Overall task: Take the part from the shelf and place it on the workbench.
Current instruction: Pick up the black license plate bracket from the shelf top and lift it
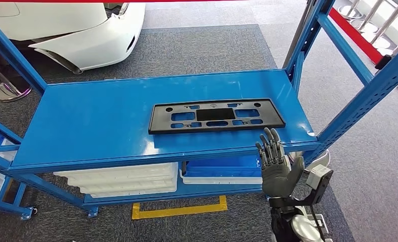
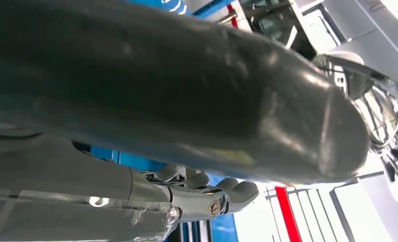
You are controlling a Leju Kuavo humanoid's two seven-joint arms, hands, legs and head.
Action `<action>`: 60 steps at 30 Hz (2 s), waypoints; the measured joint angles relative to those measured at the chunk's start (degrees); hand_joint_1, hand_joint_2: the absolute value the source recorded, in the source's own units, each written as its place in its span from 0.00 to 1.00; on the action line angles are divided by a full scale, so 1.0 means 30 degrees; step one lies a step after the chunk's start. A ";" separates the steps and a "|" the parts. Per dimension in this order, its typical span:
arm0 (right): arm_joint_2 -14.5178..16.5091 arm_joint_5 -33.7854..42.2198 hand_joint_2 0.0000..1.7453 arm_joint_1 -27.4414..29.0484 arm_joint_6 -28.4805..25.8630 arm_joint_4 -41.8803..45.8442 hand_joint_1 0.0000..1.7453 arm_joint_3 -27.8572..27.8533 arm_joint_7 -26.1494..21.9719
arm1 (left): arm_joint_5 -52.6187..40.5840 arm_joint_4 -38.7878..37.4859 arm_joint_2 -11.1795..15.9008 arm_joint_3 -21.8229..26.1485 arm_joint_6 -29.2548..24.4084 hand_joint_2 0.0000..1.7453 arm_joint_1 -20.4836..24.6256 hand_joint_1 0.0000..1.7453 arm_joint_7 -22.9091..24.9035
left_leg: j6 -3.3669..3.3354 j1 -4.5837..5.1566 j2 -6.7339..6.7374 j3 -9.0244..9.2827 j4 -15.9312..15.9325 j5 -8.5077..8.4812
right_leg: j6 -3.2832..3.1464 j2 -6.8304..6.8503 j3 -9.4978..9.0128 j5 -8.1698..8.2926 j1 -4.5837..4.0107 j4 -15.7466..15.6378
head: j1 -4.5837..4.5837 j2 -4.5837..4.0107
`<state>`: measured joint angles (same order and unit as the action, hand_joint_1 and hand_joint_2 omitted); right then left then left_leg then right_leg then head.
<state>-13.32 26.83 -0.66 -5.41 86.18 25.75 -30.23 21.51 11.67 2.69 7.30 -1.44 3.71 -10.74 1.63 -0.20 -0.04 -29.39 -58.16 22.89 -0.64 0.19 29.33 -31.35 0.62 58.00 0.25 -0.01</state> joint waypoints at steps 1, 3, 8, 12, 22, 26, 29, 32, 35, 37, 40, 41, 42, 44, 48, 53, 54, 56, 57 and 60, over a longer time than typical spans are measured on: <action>-0.0046 -0.0087 0.00 -0.0008 0.0058 0.0122 0.00 0.0153 0.0000 | 0.0000 0.0000 0.0000 -0.0048 0.0007 0.00 -0.0001 0.00 -0.0002 | 0.0000 0.0000 0.0000 0.0000 0.0000 0.0000 | 0.0000 0.0000 0.0000 0.0000 0.0000 0.0000 | 0.0000 0.0002; -0.0104 -0.0515 0.00 -0.0051 0.0184 0.0355 0.00 0.0452 0.0062 | 0.0000 0.0000 0.0000 -0.0137 0.0036 0.00 -0.0002 0.00 -0.0004 | 0.0000 0.0000 0.0001 -0.0001 0.0000 0.0000 | 0.0000 0.0000 0.0001 0.0000 0.0000 0.0000 | 0.0005 -0.0002; -0.0139 -0.3572 0.00 -0.0315 -0.1349 0.1064 0.00 0.1126 0.2286 | 0.0035 0.0000 0.0000 -0.0271 0.0084 0.00 -0.0001 0.00 -0.0007 | 0.0001 0.0001 0.0001 0.0002 -0.0002 -0.0001 | -0.0001 0.0000 0.0001 0.0001 -0.0002 0.0001 | -0.0002 0.0000; -0.0239 -0.8895 0.25 -0.0492 -0.5643 0.1676 0.00 0.1259 0.7427 | 0.0206 0.0000 0.0000 -0.0393 0.0029 0.00 -0.0006 0.00 -0.0038 | 0.0002 0.0001 0.0001 0.0002 -0.0005 -0.0002 | -0.0001 0.0000 0.0004 0.0001 0.0000 0.0001 | -0.0004 -0.0005; -0.1818 -2.0171 1.00 -0.0134 -0.7987 0.3971 0.00 0.0437 1.6386 | 0.0166 -0.0007 -0.0013 -0.0994 0.0282 0.00 -0.0038 0.00 -0.0042 | 0.0000 0.0003 0.0012 -0.0021 -0.0031 0.0000 | 0.0001 -0.0009 0.0031 0.0004 0.0005 -0.0002 | 0.0013 0.0000; -0.2505 -2.5594 1.00 -0.0039 -0.4333 0.4804 0.00 -0.0392 2.1117 | 0.0288 -0.0009 -0.0055 -0.1197 0.0224 0.00 -0.0041 0.00 0.0084 | 0.0000 0.0004 0.0013 -0.0021 -0.0044 0.0000 | 0.0003 -0.0010 0.0033 0.0007 0.0001 -0.0002 | 0.0002 0.0000; -0.3015 -2.7168 1.00 0.0113 -0.2105 0.5111 0.00 -0.1048 2.2619 | 0.0291 -0.0015 -0.0066 -0.1315 0.0199 0.00 -0.0051 0.00 0.0138 | 0.0000 0.0003 0.0013 -0.0026 -0.0048 0.0000 | 0.0006 -0.0008 0.0034 0.0013 0.0002 0.0000 | -0.0002 0.0000; -0.3536 -2.7689 1.00 0.0078 -0.0442 0.5187 0.00 -0.1656 2.2550 | 0.0319 -0.0016 -0.0066 -0.1494 0.0197 0.00 -0.0056 0.00 0.0162 | 0.0000 0.0002 0.0016 -0.0032 -0.0048 0.0000 | 0.0004 -0.0009 0.0036 0.0020 0.0003 0.0002 | -0.0009 -0.0004; -0.4066 -2.7915 1.00 -0.0329 0.1083 0.5162 0.00 -0.2038 2.2002 | 0.0388 -0.0022 -0.0073 -0.1636 0.0197 0.00 -0.0054 0.00 0.0204 | 0.0000 0.0002 0.0020 -0.0035 -0.0050 -0.0001 | 0.0005 -0.0010 0.0039 0.0022 0.0003 0.0003 | -0.0009 -0.0002; -0.4326 -2.7918 1.00 -0.0609 0.1530 0.5124 0.00 -0.2165 2.1826 | 0.0412 -0.0022 -0.0093 -0.1668 0.0197 0.00 -0.0053 0.00 0.0206 | -0.0002 0.0002 0.0018 -0.0035 -0.0052 -0.0003 | 0.0005 -0.0008 0.0040 0.0023 0.0003 0.0003 | -0.0007 -0.0002; -0.4596 -2.7917 1.00 -0.0863 0.1672 0.5074 0.00 -0.2366 2.1757 | 0.0423 -0.0024 -0.0122 -0.1740 0.0197 0.00 -0.0059 0.00 0.0204 | -0.0005 0.0002 0.0012 -0.0037 -0.0054 -0.0005 | 0.0006 -0.0006 0.0040 0.0023 0.0002 0.0005 | 0.0000 -0.0004; -0.4670 -2.7917 1.00 -0.0911 0.1687 0.5064 0.00 -0.2415 2.1742 | 0.0423 -0.0024 -0.0128 -0.1763 0.0197 0.00 -0.0057 0.00 0.0206 | -0.0005 0.0002 0.0011 -0.0038 -0.0053 -0.0005 | 0.0006 -0.0006 0.0040 0.0023 0.0002 0.0005 | -0.0002 -0.0002; -0.4730 -2.7917 1.00 -0.0943 0.1692 0.5054 0.00 -0.2446 2.1731 | 0.0423 -0.0024 -0.0131 -0.1781 0.0197 0.00 -0.0054 0.00 0.0208 | -0.0005 0.0001 0.0011 -0.0039 -0.0053 -0.0005 | 0.0006 -0.0007 0.0041 0.0023 0.0002 0.0005 | -0.0002 -0.0002; -0.4812 -2.7917 1.00 -0.0975 0.1694 0.5038 0.00 -0.2488 2.1728 | 0.0423 -0.0024 -0.0140 -0.1807 0.0197 0.00 -0.0052 0.00 0.0208 | -0.0005 0.0001 0.0011 -0.0041 -0.0053 -0.0005 | 0.0006 -0.0007 0.0044 0.0023 0.0001 0.0006 | -0.0006 0.0000; -0.5000 -2.8112 1.00 -0.1143 0.2285 0.4962 0.00 -0.2546 2.1498 | 0.0428 -0.0027 -0.0153 -0.1905 0.0232 0.00 -0.0054 0.00 0.0180 | -0.0005 0.0001 0.0014 -0.0058 -0.0049 -0.0005 | 0.0006 -0.0005 0.0052 0.0023 0.0001 0.0008 | -0.0002 0.0000; -0.5351 -2.8693 1.00 -0.2423 0.3852 0.4098 0.00 -0.2300 1.9673 | 0.0424 -0.0029 -0.0168 -0.2104 0.0863 0.00 -0.0037 0.00 -0.0258 | -0.0005 -0.0001 0.0019 -0.0062 -0.0051 -0.0011 | 0.0009 -0.0008 0.0057 0.0029 0.0002 0.0014 | -0.0009 0.0000; -0.5393 -2.8764 1.00 -0.2703 0.3976 0.3856 0.00 -0.2185 1.9202 | 0.0424 -0.0029 -0.0168 -0.2118 0.0951 0.00 -0.0038 0.00 -0.0310 | -0.0005 -0.0001 0.0015 -0.0063 -0.0052 -0.0014 | 0.0012 -0.0006 0.0056 0.0032 0.0003 0.0014 | -0.0004 0.0000; -0.5433 -2.8866 1.00 -0.3202 0.4016 0.3404 0.00 -0.1876 1.8118 | 0.0454 -0.0029 -0.0168 -0.2131 0.1029 0.00 -0.0035 0.00 -0.0344 | -0.0006 -0.0001 0.0011 -0.0067 -0.0053 -0.0018 | 0.0015 -0.0004 0.0057 0.0039 0.0003 0.0017 | -0.0002 -0.0002; -0.5439 -2.8895 1.00 -0.3424 0.3972 0.3213 0.00 -0.1697 1.7583 | 0.0475 -0.0029 -0.0168 -0.2133 0.1035 0.00 -0.0032 0.00 -0.0346 | -0.0007 -0.0002 0.0010 -0.0070 -0.0053 -0.0019 | 0.0014 -0.0003 0.0058 0.0040 0.0002 0.0019 | 0.0000 -0.0002; -0.5432 -2.8809 1.00 -0.4084 0.3706 0.2653 0.00 -0.0995 1.6201 | 0.0501 -0.0029 -0.0168 -0.2157 0.1042 0.00 -0.0025 0.00 -0.0346 | -0.0005 -0.0003 0.0008 -0.0080 -0.0052 -0.0021 | 0.0011 -0.0001 0.0068 0.0043 0.0000 0.0023 | -0.0005 0.0000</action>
<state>-29.62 -59.59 -12.91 5.71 94.14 22.77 18.37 23.01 11.58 2.19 0.83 1.68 3.63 -11.78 1.62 -0.21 -0.02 -29.63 -58.31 22.82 -0.61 0.19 29.53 -31.22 0.61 58.07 0.23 -0.01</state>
